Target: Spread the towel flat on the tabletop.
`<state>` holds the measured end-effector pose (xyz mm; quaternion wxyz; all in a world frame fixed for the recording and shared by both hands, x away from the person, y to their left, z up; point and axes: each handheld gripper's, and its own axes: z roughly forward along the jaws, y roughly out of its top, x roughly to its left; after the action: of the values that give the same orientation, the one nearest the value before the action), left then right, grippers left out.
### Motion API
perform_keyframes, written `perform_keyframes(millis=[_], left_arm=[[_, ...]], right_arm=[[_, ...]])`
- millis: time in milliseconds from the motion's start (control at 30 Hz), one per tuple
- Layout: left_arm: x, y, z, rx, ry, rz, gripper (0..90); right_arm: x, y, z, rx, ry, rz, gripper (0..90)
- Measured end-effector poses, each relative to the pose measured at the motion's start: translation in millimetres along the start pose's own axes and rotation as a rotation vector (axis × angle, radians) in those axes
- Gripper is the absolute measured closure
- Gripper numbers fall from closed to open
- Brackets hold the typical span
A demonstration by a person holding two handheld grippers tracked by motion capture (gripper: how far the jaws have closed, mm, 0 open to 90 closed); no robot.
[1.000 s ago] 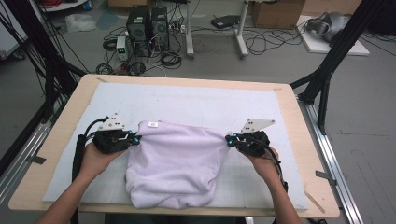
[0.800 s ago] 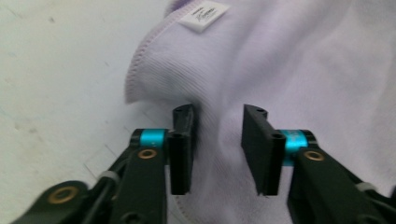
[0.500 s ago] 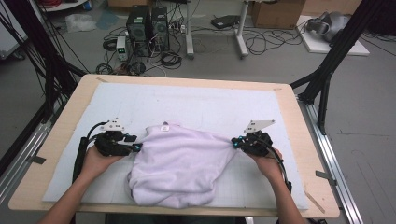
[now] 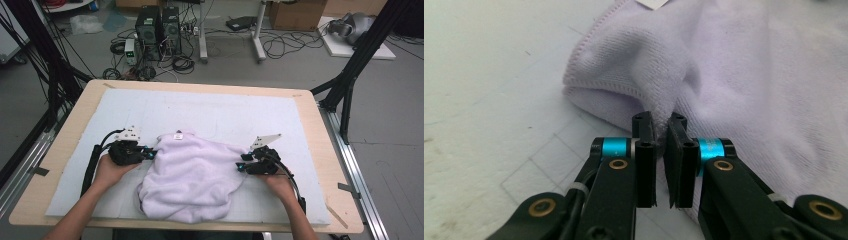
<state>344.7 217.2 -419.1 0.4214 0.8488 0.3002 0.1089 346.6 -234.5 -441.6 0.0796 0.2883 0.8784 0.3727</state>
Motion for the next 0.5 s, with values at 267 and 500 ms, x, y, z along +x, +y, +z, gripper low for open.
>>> perform_keyframes(millis=[267, 500], left_arm=[[-8.1, 1.9, -22.9, -0.036, 0.008, 0.015, 84.5], [-12.8, 26.6, -47.3, -0.121, 0.047, 0.027, 84.5]], right_arm=[[10.9, 6.2, -2.7, 0.023, -0.013, -0.096, 87.4], [14.9, 29.5, -39.2, -0.116, -0.031, -0.134, 87.9]])
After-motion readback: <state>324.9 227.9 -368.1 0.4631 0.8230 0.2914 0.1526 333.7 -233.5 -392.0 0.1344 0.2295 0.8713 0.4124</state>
